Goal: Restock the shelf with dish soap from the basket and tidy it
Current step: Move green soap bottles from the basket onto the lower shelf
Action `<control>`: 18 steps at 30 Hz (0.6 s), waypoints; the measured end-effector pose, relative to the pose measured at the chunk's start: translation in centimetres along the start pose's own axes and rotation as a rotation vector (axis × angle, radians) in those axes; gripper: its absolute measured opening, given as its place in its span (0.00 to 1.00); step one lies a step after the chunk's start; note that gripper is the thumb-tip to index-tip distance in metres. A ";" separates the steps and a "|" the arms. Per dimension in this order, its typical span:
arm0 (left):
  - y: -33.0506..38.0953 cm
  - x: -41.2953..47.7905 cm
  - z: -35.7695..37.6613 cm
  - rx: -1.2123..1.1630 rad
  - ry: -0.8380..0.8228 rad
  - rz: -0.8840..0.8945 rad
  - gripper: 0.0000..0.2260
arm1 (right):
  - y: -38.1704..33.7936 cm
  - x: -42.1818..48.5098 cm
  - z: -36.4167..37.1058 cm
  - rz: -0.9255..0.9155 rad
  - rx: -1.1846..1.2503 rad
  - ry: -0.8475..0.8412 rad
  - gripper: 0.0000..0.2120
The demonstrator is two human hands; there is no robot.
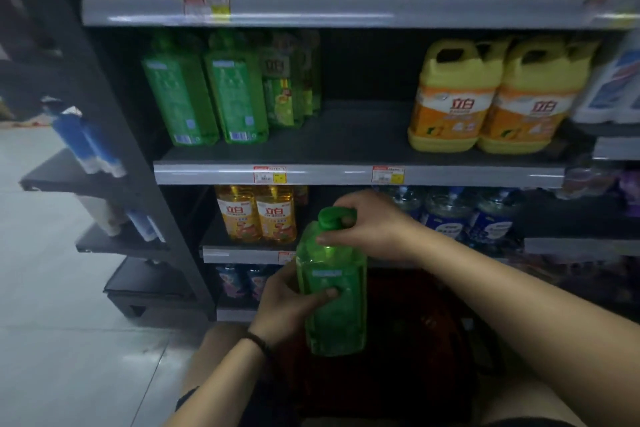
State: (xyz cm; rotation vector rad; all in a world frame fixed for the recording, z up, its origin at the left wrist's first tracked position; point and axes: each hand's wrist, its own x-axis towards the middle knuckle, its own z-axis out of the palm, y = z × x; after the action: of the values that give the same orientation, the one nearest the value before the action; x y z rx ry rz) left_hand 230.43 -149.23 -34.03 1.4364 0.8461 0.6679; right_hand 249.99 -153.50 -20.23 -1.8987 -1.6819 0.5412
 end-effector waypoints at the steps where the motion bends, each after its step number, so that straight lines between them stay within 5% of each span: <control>1: 1.0 0.0 0.0 -0.028 0.028 0.013 0.20 | 0.0 0.2 -0.3 -0.016 0.080 0.041 0.16; 5: 5.3 0.2 -0.8 -0.095 0.078 0.085 0.20 | 0.5 0.6 -1.5 -0.004 0.343 0.184 0.28; 10: 10.4 2.1 -2.5 -0.116 0.133 0.147 0.21 | 1.5 0.5 0.0 0.018 0.468 -0.050 0.41; 18: 16.2 8.1 -3.9 -0.050 0.127 0.095 0.28 | 0.0 5.3 -0.1 0.062 0.645 0.056 0.33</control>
State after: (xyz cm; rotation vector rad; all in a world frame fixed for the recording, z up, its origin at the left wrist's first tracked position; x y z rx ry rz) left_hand 233.32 -139.61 -18.46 1.4070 0.8570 0.8541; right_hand 250.79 -148.28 -19.84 -1.4734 -1.2117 0.9154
